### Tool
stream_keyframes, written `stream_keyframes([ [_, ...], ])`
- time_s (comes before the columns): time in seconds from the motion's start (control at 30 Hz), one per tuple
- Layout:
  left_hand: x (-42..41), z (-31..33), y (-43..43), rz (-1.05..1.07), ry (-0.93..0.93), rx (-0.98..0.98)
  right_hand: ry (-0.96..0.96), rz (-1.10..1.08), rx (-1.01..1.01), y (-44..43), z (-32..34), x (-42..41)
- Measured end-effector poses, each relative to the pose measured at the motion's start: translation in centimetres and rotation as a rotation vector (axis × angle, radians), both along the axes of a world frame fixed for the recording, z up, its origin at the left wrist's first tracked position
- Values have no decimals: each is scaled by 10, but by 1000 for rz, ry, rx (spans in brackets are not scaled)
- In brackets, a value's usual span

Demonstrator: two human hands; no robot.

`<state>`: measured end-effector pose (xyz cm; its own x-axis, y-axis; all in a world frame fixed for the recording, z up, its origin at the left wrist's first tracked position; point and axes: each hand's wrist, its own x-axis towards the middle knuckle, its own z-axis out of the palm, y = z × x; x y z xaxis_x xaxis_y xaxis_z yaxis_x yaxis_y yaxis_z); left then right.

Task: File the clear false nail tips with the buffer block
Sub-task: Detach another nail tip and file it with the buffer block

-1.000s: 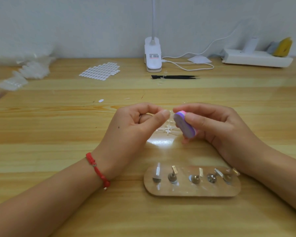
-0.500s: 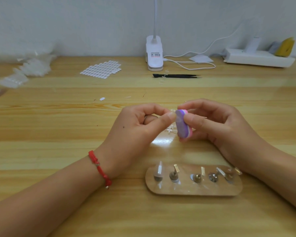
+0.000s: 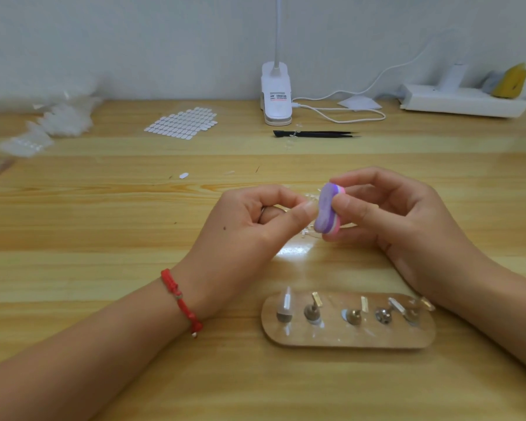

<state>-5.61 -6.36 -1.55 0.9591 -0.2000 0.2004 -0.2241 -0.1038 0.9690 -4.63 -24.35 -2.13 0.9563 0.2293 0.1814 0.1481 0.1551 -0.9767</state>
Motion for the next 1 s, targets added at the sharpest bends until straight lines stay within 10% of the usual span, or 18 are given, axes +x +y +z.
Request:
stream_keyframes([
  [1.0, 1, -1, 1, 43, 7, 10, 31, -39, 60, 1, 1, 1],
])
